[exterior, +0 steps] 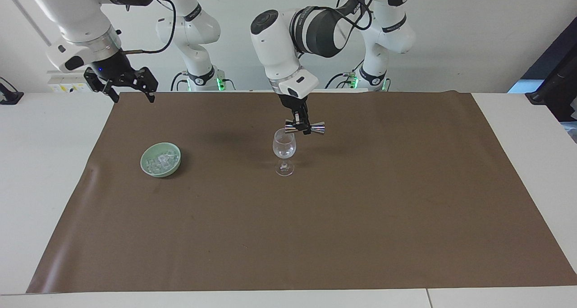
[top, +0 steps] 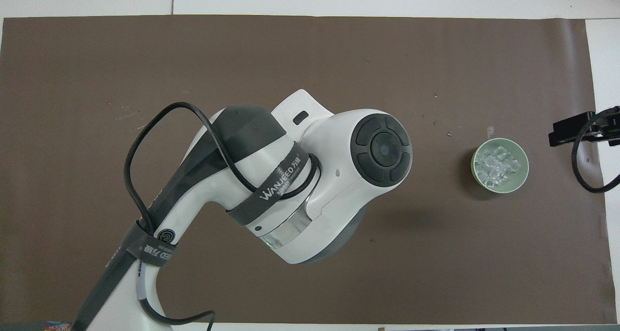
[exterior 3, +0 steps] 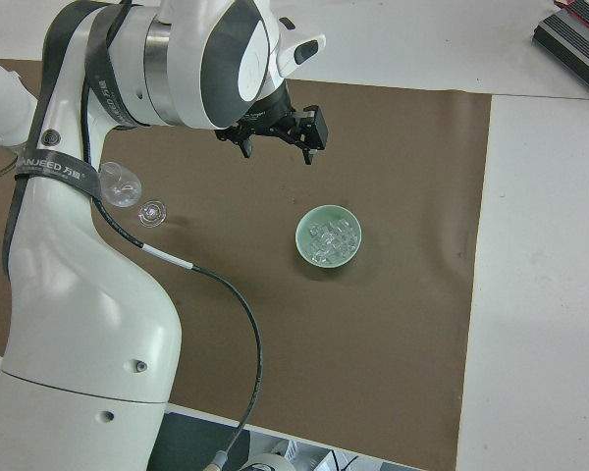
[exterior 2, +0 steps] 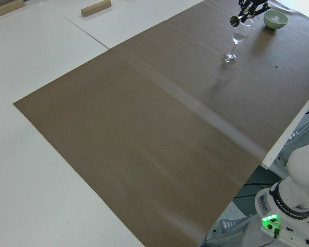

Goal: Pour wine and add ice with both arms
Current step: 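Carry the jigger back with the left gripper while the right gripper reaches the bowl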

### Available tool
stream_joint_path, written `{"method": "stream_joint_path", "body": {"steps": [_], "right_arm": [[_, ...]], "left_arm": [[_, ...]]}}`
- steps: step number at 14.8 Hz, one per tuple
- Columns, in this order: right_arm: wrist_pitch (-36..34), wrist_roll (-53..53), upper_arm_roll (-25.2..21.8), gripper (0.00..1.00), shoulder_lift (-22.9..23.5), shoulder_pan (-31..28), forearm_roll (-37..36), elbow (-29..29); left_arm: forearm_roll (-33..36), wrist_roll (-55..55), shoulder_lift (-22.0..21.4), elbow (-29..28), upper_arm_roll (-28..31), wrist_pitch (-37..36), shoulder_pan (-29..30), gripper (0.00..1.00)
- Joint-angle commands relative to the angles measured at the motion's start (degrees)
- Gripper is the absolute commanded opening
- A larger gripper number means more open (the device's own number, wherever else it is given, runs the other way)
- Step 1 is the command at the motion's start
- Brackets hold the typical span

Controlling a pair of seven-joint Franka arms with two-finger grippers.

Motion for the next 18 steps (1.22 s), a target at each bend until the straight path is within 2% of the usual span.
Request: {"method": "stream_joint_path", "body": {"steps": [1, 6, 11, 14, 18], "right_arm": [[0.1, -0.5, 0.4, 1.0, -1.2, -1.0, 1.0, -1.2], [0.1, -0.5, 0.4, 1.0, -1.2, -1.0, 1.0, -1.2], [0.7, -2.8, 0.5, 1.0, -1.3, -1.1, 1.0, -2.1], [5.7, -10.6, 0.4, 1.0, -3.7, -1.1, 1.0, -8.6], [17.4, -14.9, 0.4, 1.0, -4.0, -1.1, 1.0, -18.9]], "left_arm": [[-4.8, 2.4, -3.7, -1.6, 0.5, 1.7, 2.6, 0.0], [-14.3, 10.9, -7.3, -5.3, 0.4, 5.1, 12.5, 0.0], [-25.3, 26.6, -9.3, -8.8, 0.4, 6.2, 24.4, 0.0], [-31.7, 36.6, -9.3, -9.6, 0.4, 6.0, 31.6, 0.0], [-40.0, 48.3, -9.2, -12.4, 0.4, 6.1, 40.0, 0.0]]}}
